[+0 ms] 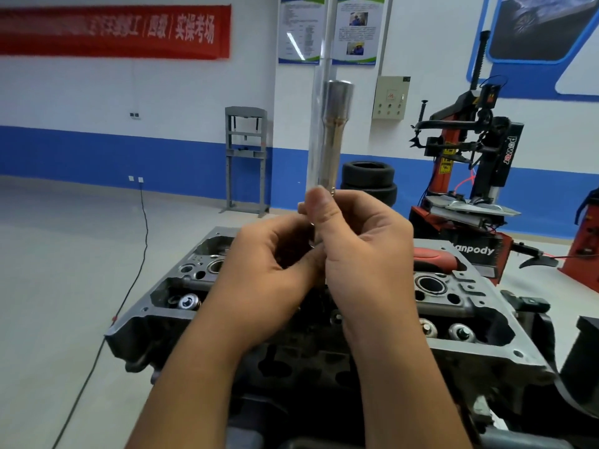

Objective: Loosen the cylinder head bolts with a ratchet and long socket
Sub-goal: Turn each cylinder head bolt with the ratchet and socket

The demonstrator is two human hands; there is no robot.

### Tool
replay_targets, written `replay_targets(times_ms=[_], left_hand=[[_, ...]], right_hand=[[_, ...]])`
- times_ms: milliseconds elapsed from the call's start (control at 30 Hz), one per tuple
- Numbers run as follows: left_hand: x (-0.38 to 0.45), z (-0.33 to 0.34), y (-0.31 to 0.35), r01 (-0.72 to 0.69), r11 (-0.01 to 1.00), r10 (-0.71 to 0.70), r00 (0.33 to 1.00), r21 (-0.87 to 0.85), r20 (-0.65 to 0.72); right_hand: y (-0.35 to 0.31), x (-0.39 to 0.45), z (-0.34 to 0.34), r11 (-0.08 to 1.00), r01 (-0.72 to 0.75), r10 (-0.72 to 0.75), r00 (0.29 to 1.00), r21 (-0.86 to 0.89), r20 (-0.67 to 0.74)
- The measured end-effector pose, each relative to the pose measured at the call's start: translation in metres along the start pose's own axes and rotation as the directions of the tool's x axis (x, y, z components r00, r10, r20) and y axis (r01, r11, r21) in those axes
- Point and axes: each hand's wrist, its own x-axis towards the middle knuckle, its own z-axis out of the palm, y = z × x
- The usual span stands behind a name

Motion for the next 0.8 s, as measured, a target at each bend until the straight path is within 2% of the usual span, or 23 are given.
replay_targets(times_ms=[67, 167, 267, 367, 467, 533, 667, 800], left_hand=[[0.000, -0.001, -0.002, 0.015, 0.999, -0.013, 0.998, -0.030, 0.054], [0.000, -0.005, -0.004, 0.027, 0.997, -0.025, 0.999, -0.067, 0.033], [0.001, -0.004, -0.005, 0.015, 0.997, -0.018, 0.999, -0.071, -0.044], [0.000, 0.000, -0.006, 0.004, 0.997, -0.012, 0.994, -0.080, -0.110], [-0.003, 0.001, -0.004, -0.010, 0.999, 0.009, 1.000, -0.046, -0.011], [-0.003, -0.002, -0.003, 0.006, 0.996, 0.000, 0.998, -0.084, 0.067], [-0.003, -0.005, -0.006, 0.014, 0.993, -0.020, 0.998, -0.116, -0.051], [-0.004, -0.001, -0.007, -0.010, 0.994, -0.002, 0.994, -0.105, -0.112]], right_hand=[[0.003, 0.004, 0.001, 1.000, -0.020, 0.021, 0.999, -0.020, 0.044], [0.005, 0.004, 0.007, 0.997, -0.069, 0.067, 0.996, 0.040, 0.052], [0.005, 0.000, 0.014, 0.984, -0.095, 0.100, 0.994, 0.150, -0.032], [0.006, -0.002, 0.018, 0.981, -0.069, 0.091, 0.989, 0.182, -0.113], [0.008, -0.003, 0.022, 0.980, -0.040, 0.072, 0.984, 0.193, -0.163], [0.010, -0.004, 0.023, 0.985, -0.038, 0.059, 0.991, 0.170, -0.121], [0.009, -0.003, 0.021, 0.980, -0.094, 0.100, 0.995, 0.177, -0.026], [0.007, -0.008, 0.020, 0.977, -0.087, 0.109, 0.989, 0.197, -0.103]])
